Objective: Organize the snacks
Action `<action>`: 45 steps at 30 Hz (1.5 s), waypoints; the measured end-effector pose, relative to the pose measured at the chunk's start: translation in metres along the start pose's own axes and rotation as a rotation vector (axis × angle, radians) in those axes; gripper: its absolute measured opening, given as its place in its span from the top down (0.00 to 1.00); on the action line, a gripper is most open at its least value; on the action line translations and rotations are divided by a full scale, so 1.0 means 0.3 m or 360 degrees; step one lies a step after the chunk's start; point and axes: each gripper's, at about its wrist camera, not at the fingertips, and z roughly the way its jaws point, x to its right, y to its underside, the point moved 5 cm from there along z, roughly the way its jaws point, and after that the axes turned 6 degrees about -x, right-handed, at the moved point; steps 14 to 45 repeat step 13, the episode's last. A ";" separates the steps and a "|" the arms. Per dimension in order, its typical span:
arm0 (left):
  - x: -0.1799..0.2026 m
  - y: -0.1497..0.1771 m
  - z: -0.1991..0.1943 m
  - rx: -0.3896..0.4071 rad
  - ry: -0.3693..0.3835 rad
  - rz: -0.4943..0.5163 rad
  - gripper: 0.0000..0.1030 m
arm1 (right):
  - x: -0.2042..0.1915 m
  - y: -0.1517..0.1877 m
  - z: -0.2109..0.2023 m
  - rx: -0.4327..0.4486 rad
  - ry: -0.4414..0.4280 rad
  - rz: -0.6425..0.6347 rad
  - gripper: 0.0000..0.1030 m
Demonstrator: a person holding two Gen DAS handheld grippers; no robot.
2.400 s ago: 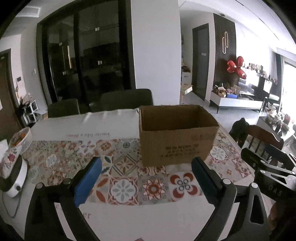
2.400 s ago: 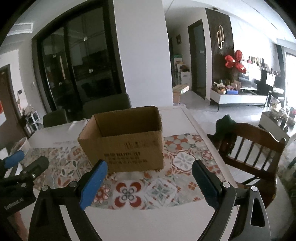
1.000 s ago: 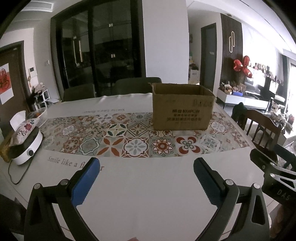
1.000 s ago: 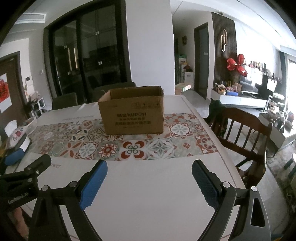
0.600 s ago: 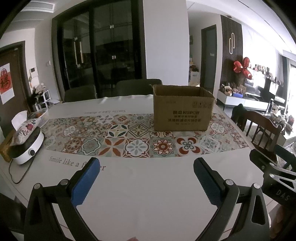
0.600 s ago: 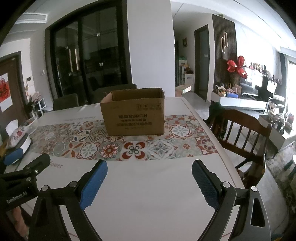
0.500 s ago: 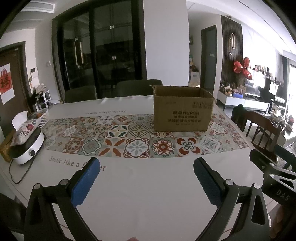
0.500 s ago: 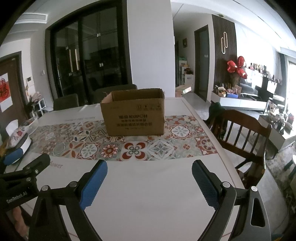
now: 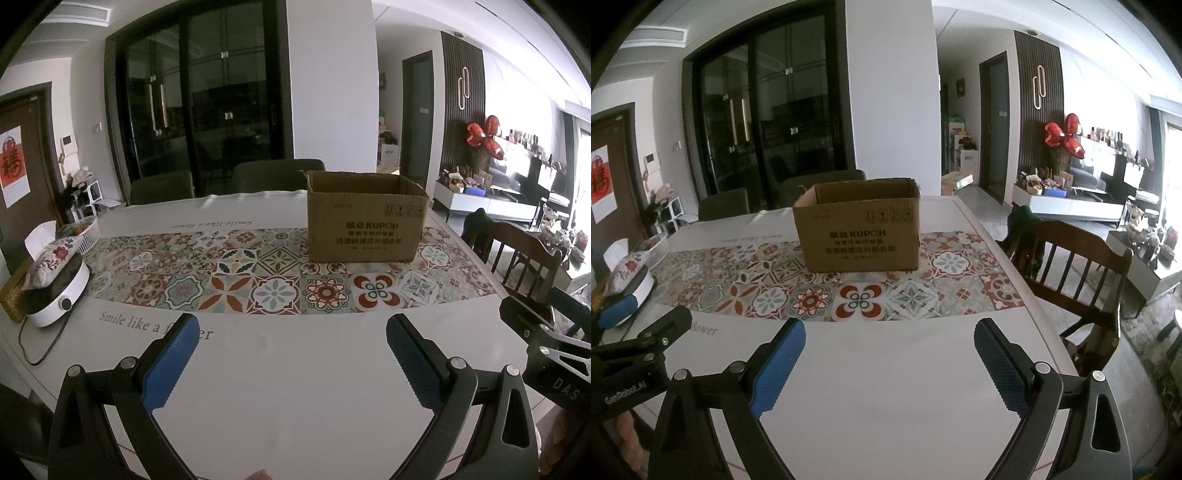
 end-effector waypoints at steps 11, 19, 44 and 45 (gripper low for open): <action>-0.005 -0.007 -0.010 0.0000 0.0003 -0.0008 0.00 | 0.000 0.000 -0.001 -0.0002 0.0000 -0.0002 0.09; -0.005 -0.004 -0.008 0.0003 -0.0001 -0.0006 0.00 | -0.002 0.001 -0.001 0.0001 -0.0001 0.0000 0.09; -0.005 -0.004 -0.008 0.0003 -0.0001 -0.0006 0.00 | -0.002 0.001 -0.001 0.0001 -0.0001 0.0000 0.09; -0.005 -0.004 -0.008 0.0003 -0.0001 -0.0006 0.00 | -0.002 0.001 -0.001 0.0001 -0.0001 0.0000 0.09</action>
